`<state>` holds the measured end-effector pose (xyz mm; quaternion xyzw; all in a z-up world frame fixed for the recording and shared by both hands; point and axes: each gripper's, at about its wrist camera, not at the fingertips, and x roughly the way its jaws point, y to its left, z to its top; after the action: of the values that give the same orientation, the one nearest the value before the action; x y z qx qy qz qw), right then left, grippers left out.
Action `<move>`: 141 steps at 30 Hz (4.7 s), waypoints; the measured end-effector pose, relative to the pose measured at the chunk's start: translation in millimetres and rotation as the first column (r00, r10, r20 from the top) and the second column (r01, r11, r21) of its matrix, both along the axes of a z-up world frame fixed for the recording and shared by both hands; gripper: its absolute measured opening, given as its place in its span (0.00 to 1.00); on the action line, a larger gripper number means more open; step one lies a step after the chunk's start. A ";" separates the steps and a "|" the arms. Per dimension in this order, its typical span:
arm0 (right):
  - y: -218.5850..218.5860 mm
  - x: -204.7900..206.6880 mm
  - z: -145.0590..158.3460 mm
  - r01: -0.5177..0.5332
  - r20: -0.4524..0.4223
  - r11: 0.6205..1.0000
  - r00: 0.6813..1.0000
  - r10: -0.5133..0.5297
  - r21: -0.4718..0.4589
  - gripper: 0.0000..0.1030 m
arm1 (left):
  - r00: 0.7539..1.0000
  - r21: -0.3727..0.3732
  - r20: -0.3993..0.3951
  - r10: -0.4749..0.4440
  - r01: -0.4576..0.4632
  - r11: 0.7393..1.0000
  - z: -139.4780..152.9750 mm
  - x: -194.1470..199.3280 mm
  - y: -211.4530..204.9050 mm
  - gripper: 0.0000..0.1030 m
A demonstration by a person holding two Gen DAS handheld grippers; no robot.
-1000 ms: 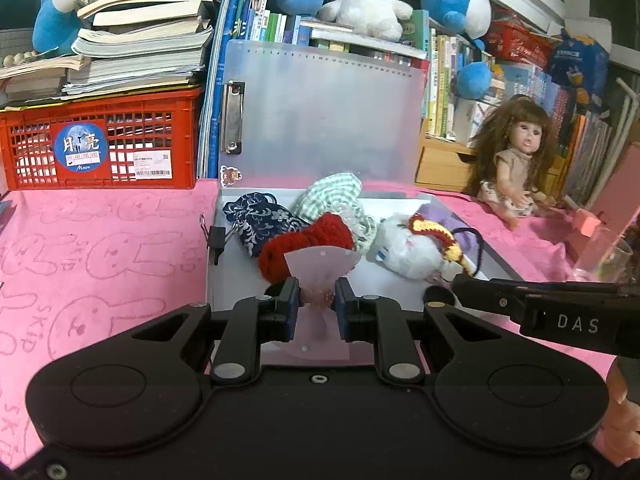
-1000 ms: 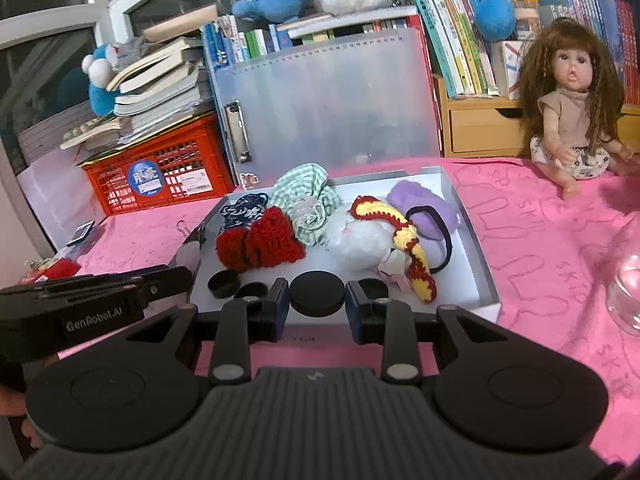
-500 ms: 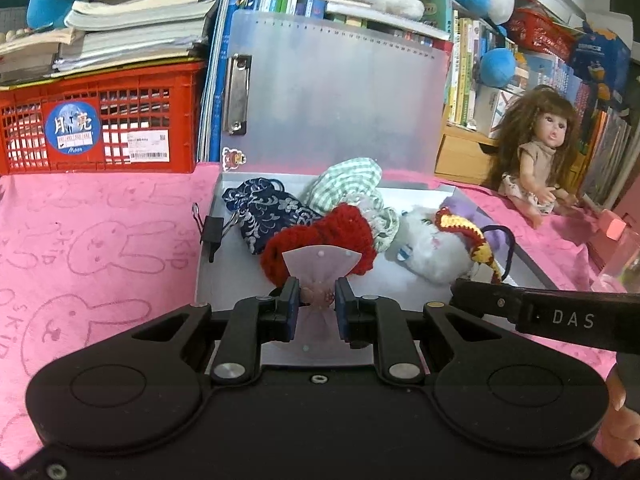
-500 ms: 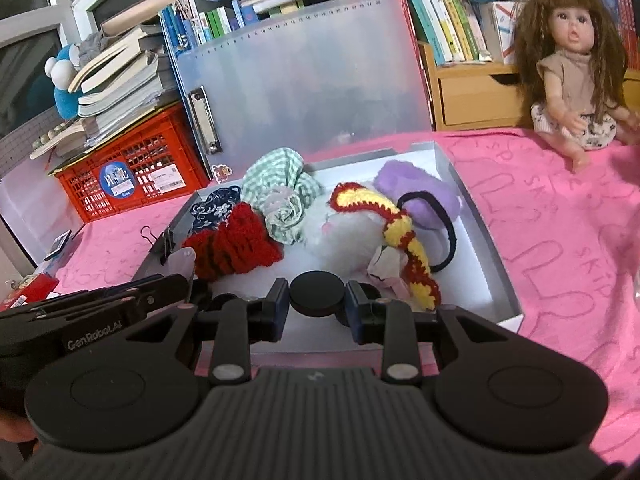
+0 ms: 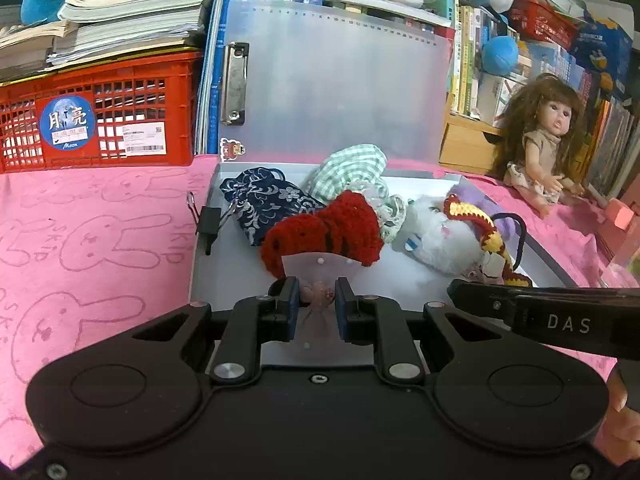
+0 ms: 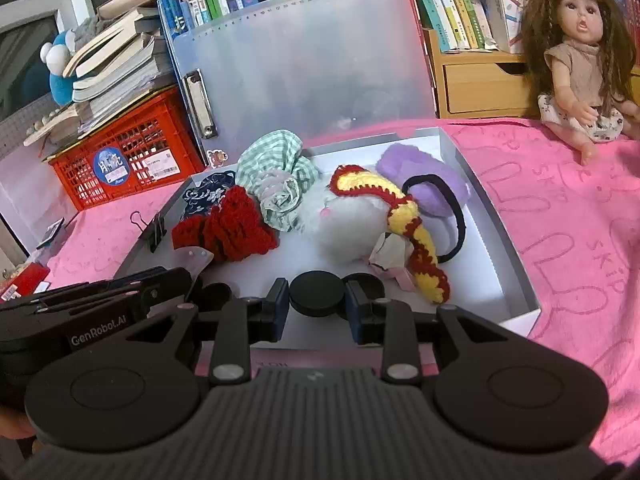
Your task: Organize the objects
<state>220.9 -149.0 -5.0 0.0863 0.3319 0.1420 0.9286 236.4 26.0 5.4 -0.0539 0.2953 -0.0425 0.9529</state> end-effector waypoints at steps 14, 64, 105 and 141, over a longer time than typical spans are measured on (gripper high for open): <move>5.2 -8.4 4.1 -0.015 0.035 0.999 0.999 0.017 -0.044 0.53 | 1.000 -0.015 0.007 -0.008 0.008 1.000 6.1 -6.8 1.0 0.34; -10.5 -87.3 43.5 0.075 0.151 0.981 0.987 -0.048 -0.180 0.91 | 0.996 -0.007 0.083 -0.041 0.041 0.999 51.6 -101.2 11.7 0.94; -5.9 -104.2 -18.8 0.122 0.049 0.956 0.992 -0.113 -0.266 1.00 | 0.993 0.116 -0.082 0.083 -0.073 0.991 -17.3 -105.8 -3.5 1.00; -6.6 -102.0 -19.3 0.139 0.043 0.955 0.990 -0.132 -0.263 1.00 | 0.992 0.137 -0.088 0.086 -0.074 0.988 -19.1 -102.6 -5.7 1.00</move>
<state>118.9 -155.6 -24.2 -0.0180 0.3295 0.0335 0.9434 133.7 20.3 -13.8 -0.0039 0.3394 0.0183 0.9405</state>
